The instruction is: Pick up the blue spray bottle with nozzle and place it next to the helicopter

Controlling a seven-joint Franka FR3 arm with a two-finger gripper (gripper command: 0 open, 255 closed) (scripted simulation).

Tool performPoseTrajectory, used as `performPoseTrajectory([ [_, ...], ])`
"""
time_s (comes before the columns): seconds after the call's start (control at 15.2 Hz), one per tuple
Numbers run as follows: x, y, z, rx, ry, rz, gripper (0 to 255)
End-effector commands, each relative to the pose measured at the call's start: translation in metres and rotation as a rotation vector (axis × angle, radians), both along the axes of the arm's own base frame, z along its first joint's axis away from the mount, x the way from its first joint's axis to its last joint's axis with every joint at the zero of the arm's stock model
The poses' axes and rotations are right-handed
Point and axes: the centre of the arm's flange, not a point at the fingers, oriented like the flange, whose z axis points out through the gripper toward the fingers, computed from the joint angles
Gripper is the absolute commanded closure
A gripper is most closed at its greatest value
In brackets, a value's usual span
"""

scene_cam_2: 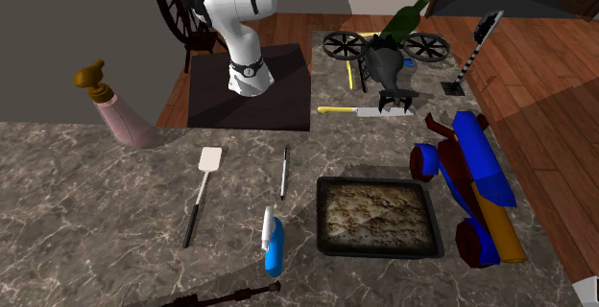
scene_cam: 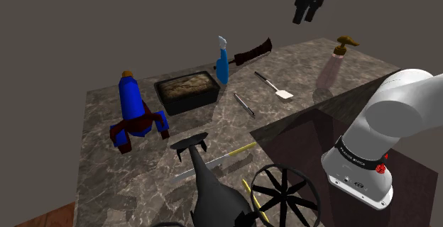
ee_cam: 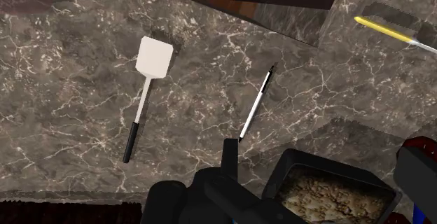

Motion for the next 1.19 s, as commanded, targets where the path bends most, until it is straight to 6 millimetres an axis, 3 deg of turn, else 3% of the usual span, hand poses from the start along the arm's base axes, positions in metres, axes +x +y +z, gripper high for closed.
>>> performPoseTrajectory([
  [0.0, 0.0, 0.0, 0.0, 0.0, 0.0, 0.0, 0],
  [1.12, 0.212, 0.028, -0.082, -0.073, 0.043, -0.143, 0],
])
